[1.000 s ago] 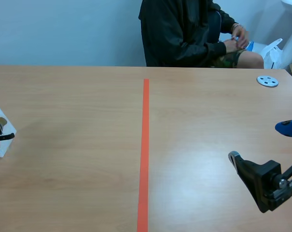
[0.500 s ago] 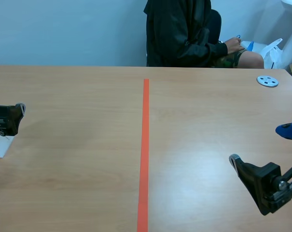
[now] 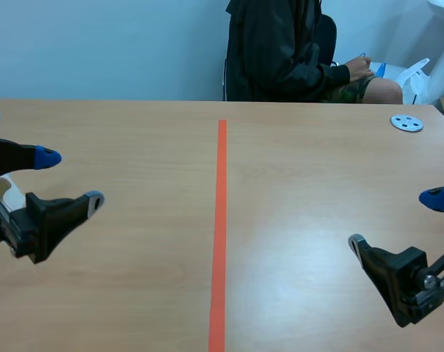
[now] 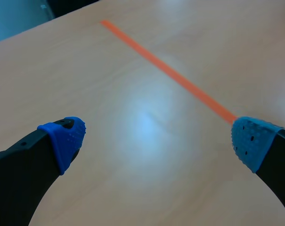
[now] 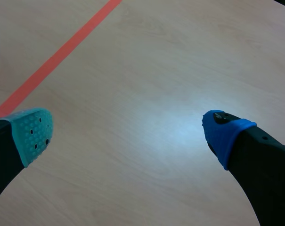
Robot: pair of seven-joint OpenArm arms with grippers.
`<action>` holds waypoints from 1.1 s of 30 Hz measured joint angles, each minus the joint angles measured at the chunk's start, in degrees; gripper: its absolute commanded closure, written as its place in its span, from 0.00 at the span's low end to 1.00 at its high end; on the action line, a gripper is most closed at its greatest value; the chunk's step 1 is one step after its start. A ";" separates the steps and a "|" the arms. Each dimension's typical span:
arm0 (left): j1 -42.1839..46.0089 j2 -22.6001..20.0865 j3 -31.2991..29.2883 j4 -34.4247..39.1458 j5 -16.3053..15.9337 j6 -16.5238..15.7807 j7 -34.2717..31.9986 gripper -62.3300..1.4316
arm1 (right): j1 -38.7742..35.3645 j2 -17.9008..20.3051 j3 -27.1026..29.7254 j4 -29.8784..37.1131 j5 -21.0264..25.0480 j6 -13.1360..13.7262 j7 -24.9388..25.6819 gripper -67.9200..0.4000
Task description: Sort the leaf by its shape. The table is split by an orange tape line. A compound leaf with several leaflets goes to the left side, a simple leaf with one blade goes to the right side. Return to the home posture when a red brick is placed on the table.
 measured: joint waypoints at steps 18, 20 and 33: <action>13.99 13.03 -0.13 13.49 2.12 1.38 7.93 0.00 | 2.05 0.00 0.00 0.00 0.44 1.29 0.00 0.00; 13.94 13.77 -0.11 13.44 2.12 1.38 7.56 0.00 | 2.05 0.00 0.00 0.00 0.44 1.31 0.00 0.00; 13.33 14.23 -0.11 13.33 2.12 2.05 7.43 0.00 | 2.05 0.00 0.00 0.00 0.68 1.31 0.00 0.00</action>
